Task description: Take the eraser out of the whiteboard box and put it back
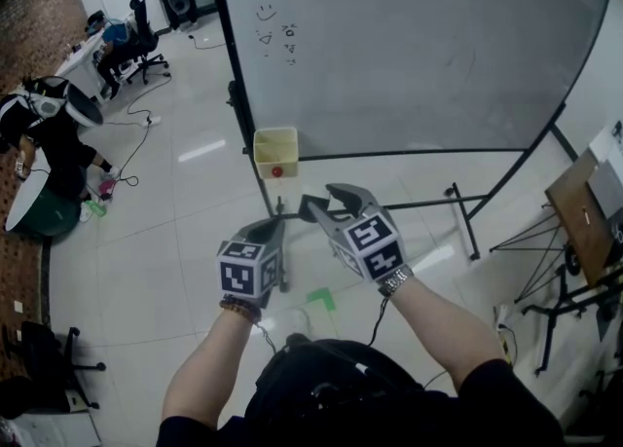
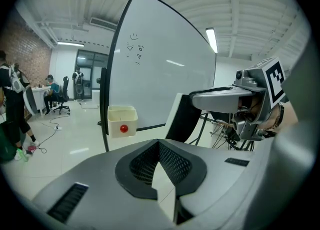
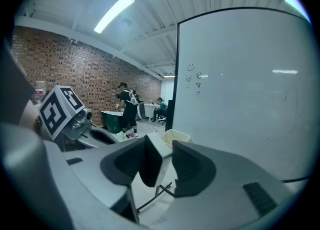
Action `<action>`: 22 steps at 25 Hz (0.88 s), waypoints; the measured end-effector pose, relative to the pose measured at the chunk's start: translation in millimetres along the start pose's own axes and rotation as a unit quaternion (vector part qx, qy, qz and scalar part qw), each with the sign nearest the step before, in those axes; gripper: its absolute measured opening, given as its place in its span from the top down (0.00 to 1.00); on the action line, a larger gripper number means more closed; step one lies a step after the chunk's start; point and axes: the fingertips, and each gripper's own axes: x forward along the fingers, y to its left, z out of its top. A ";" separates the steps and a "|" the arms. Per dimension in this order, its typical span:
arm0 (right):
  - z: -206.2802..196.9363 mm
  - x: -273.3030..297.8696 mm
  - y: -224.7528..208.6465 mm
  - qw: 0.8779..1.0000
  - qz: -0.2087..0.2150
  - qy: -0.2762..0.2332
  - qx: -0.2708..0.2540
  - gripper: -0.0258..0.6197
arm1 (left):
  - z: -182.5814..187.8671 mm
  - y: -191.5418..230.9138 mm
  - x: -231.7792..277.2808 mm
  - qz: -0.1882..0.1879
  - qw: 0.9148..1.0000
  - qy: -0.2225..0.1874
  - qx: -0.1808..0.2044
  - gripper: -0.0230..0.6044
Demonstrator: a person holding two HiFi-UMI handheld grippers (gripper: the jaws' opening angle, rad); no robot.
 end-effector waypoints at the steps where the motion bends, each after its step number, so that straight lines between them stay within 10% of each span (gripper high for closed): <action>1: -2.2 -3.6 1.6 1.000 0.001 0.000 0.001 0.66 | -2.4 -3.2 -2.6 0.001 1.000 0.000 0.000 0.96; 22: -19.3 -84.7 47.5 1.000 0.022 -0.007 0.000 0.66 | -41.7 -69.4 -63.6 0.019 1.000 0.003 0.007 0.96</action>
